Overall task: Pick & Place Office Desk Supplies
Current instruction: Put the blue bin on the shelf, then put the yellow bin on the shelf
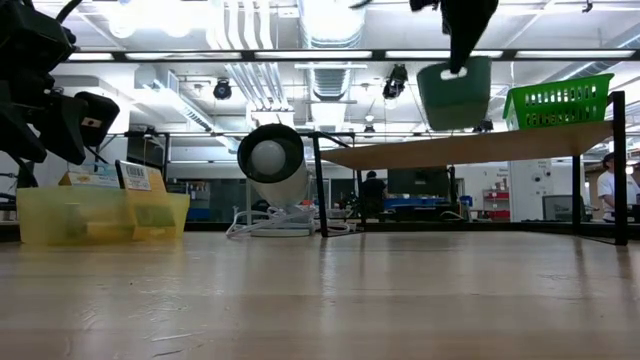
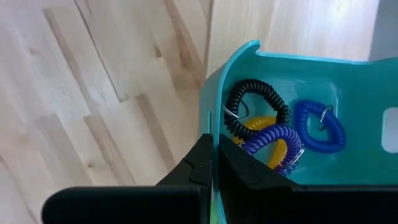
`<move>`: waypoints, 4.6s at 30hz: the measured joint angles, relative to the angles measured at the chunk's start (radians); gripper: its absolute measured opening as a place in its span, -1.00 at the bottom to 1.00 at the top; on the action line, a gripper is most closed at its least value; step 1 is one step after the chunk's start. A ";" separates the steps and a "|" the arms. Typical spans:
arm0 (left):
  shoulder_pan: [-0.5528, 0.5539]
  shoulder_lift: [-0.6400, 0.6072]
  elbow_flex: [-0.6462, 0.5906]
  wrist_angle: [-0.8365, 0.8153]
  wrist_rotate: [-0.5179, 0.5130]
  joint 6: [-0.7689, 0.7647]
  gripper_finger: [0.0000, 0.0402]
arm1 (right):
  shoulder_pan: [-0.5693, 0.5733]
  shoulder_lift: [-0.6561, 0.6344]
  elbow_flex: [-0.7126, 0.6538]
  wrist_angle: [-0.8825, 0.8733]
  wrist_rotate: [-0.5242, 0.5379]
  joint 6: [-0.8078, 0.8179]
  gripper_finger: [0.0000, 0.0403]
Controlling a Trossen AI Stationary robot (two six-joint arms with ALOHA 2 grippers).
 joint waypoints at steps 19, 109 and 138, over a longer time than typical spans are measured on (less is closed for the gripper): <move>0.000 0.000 0.000 0.000 0.000 0.000 -0.24 | -0.107 -0.011 -0.107 0.076 -0.055 -0.041 -0.96; 0.000 0.000 0.000 0.000 0.000 0.000 -0.24 | 0.467 -0.952 -1.245 1.618 -0.066 -0.192 -0.51; 0.000 0.000 0.000 0.000 0.000 0.000 -0.24 | 0.479 -1.116 -1.398 1.631 -0.323 -0.063 -0.72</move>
